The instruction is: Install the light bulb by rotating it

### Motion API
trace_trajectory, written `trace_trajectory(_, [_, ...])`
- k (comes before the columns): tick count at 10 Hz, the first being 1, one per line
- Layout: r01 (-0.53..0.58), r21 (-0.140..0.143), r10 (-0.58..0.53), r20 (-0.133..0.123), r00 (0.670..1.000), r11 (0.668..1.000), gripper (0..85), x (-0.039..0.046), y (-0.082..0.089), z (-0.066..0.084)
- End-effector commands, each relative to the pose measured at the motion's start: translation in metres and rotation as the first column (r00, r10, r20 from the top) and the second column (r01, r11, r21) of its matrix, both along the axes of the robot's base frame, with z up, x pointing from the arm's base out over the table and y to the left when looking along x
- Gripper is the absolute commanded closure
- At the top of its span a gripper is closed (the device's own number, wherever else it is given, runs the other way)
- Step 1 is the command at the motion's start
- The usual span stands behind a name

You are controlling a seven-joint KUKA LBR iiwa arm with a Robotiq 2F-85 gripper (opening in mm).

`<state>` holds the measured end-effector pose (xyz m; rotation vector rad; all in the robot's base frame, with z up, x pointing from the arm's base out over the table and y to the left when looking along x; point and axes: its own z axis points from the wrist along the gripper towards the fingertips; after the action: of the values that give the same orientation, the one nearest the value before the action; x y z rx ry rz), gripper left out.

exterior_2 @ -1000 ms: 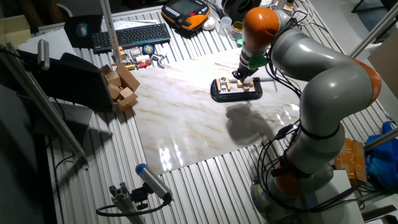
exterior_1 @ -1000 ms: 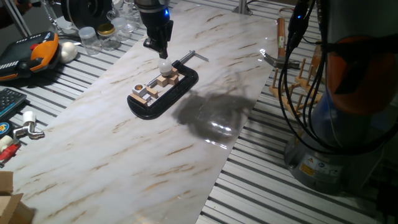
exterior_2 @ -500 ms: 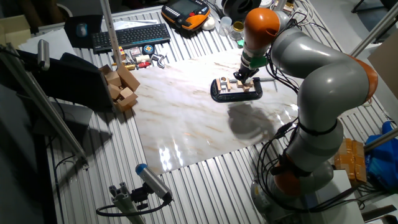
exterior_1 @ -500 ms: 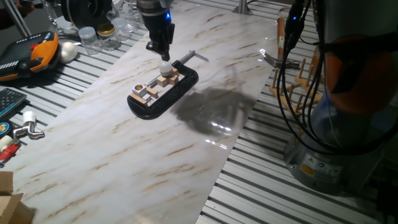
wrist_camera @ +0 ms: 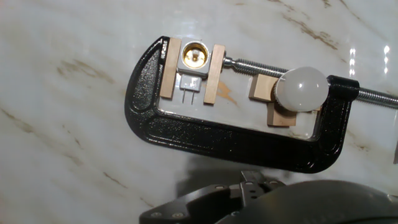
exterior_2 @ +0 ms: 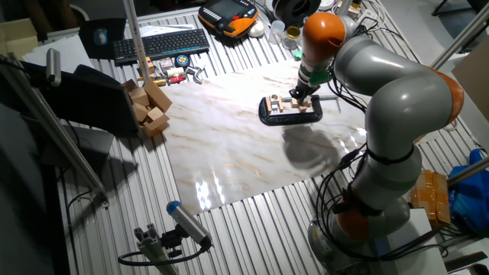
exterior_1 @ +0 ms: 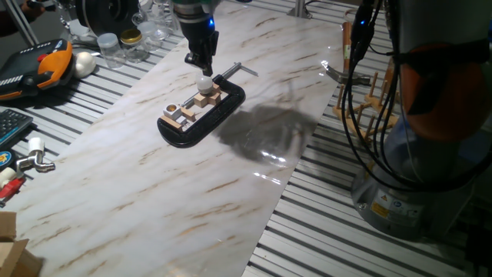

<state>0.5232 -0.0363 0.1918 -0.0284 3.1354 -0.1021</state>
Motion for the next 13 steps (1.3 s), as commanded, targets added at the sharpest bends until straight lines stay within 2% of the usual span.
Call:
trace_trajectory(1, [0.007, -0.001, -0.007, 0.004, 1.0, 1.0, 85.0, 0.0005, -0.002, -0.002])
trace_trajectory(4, [0.046, -0.016, -0.046, 0.012, 0.999, 0.999, 85.0, 0.0021, -0.002, -0.006])
trace_trajectory(6, [0.069, -0.027, -0.068, 0.02, 0.997, 0.997, 85.0, 0.0067, -0.002, -0.013])
trace_trajectory(8, [0.057, -0.015, -0.057, 0.012, 0.998, 0.998, 85.0, 0.0096, -0.004, -0.016])
trace_trajectory(11, [0.053, -0.009, -0.053, 0.016, 0.998, 0.999, 85.0, 0.0038, -0.014, -0.021])
trace_trajectory(13, [0.073, -0.002, -0.073, 0.004, 0.997, 0.997, 85.0, 0.0023, -0.021, -0.022])
